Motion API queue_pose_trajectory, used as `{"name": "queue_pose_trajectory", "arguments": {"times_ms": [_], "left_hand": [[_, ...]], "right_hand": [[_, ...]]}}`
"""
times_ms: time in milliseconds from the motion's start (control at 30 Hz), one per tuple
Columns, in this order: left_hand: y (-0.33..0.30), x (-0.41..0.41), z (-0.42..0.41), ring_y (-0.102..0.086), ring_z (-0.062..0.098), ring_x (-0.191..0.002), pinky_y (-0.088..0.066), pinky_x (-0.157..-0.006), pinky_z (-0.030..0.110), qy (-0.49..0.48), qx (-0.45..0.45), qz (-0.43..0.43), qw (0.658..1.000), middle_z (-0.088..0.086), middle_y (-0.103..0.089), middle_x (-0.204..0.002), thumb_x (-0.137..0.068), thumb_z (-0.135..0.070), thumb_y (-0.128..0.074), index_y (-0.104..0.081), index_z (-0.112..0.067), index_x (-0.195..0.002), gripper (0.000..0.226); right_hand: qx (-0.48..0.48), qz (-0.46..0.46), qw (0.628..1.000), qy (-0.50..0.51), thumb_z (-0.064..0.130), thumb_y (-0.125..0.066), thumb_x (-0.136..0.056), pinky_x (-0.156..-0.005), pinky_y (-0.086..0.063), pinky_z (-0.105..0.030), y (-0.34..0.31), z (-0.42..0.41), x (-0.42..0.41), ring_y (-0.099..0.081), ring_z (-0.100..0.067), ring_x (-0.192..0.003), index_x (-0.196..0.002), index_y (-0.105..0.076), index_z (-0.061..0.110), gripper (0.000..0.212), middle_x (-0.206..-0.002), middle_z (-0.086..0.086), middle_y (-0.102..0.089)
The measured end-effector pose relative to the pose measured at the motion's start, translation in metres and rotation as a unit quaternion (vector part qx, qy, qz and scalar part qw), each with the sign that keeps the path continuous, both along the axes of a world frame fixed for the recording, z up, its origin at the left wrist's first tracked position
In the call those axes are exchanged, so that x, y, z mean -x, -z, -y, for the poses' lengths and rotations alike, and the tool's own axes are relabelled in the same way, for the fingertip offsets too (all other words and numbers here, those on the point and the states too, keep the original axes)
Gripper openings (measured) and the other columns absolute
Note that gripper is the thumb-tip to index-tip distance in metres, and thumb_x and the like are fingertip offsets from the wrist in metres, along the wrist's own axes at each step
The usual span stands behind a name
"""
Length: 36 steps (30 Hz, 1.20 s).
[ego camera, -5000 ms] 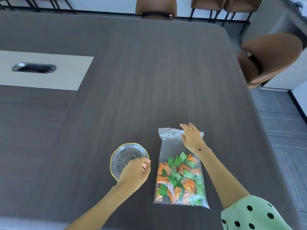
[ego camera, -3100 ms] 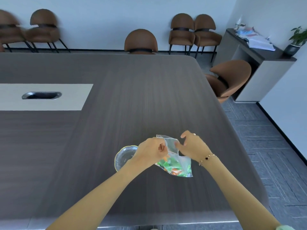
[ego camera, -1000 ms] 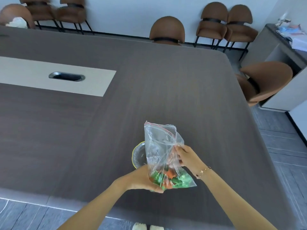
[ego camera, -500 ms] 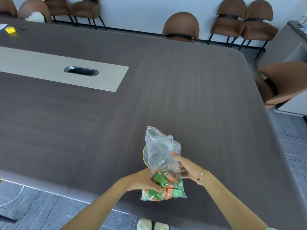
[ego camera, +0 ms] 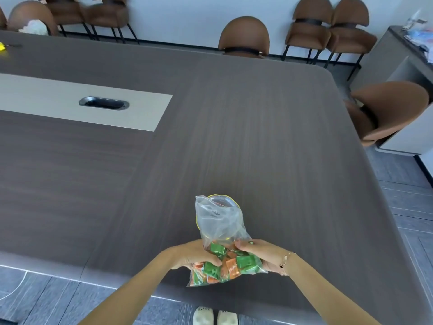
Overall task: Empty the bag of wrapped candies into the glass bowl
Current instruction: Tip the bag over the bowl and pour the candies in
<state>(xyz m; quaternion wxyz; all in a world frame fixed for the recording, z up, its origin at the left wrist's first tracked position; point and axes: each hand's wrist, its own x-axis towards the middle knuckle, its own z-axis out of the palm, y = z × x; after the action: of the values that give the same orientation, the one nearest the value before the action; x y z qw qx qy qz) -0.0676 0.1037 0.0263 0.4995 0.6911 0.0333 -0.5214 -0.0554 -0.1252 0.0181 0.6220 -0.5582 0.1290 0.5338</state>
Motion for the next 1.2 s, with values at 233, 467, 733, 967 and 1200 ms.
{"name": "queue_pose_trajectory", "arguments": {"times_ms": [233,467,733,967,1200], "left_hand": [[-0.010,0.004,0.006,-0.065,0.014,-0.101,-0.053,-0.094,0.041,-0.052,-0.053,0.017,0.997,-0.004,-0.068,-0.113,-0.079,-0.032,-0.068,-0.052,-0.036,-0.118,0.042],[-0.006,0.015,0.015,-0.054,0.013,-0.109,-0.042,-0.089,0.025,-0.095,-0.155,0.170,0.969,-0.005,-0.056,-0.122,-0.066,-0.051,-0.074,-0.032,-0.019,-0.133,0.085],[-0.011,0.026,0.021,-0.055,0.008,-0.099,-0.045,-0.082,0.022,-0.111,-0.167,0.282,0.938,-0.009,-0.050,-0.104,-0.068,-0.043,-0.077,-0.037,-0.025,-0.113,0.063],[-0.010,0.035,0.018,-0.045,0.011,-0.121,-0.039,-0.103,0.030,-0.087,-0.148,0.294,0.940,-0.006,-0.037,-0.136,-0.062,-0.050,-0.078,0.018,-0.037,-0.143,0.126],[-0.018,0.043,0.018,-0.009,0.020,-0.146,-0.026,-0.113,0.033,-0.066,-0.159,0.311,0.935,0.008,0.024,-0.155,-0.059,-0.057,-0.079,0.023,-0.036,-0.142,0.133]], "right_hand": [[0.076,-0.022,0.997,0.016,0.035,-0.064,-0.088,-0.078,-0.058,-0.031,0.009,-0.006,-0.002,-0.069,-0.023,-0.103,-0.125,-0.056,0.006,0.048,-0.120,-0.012,-0.068],[0.114,-0.025,0.993,0.035,0.035,-0.070,-0.082,-0.062,-0.057,-0.026,0.003,-0.010,0.002,-0.069,-0.018,-0.077,-0.109,-0.062,0.006,0.040,-0.098,-0.010,-0.069],[0.123,-0.020,0.991,0.043,0.031,-0.068,-0.084,-0.060,-0.057,-0.026,0.004,-0.013,0.000,-0.070,-0.018,-0.075,-0.118,-0.060,0.002,0.046,-0.096,-0.010,-0.071],[0.143,-0.006,0.989,0.022,0.037,-0.069,-0.082,-0.055,-0.055,-0.024,0.001,-0.016,0.002,-0.069,-0.015,-0.063,-0.100,-0.064,0.006,0.037,-0.080,-0.007,-0.071],[0.170,0.006,0.985,0.012,0.038,-0.067,-0.083,-0.056,-0.054,-0.024,-0.005,-0.019,-0.002,-0.066,-0.015,-0.065,-0.100,-0.063,0.007,0.036,-0.080,-0.005,-0.068]]}}
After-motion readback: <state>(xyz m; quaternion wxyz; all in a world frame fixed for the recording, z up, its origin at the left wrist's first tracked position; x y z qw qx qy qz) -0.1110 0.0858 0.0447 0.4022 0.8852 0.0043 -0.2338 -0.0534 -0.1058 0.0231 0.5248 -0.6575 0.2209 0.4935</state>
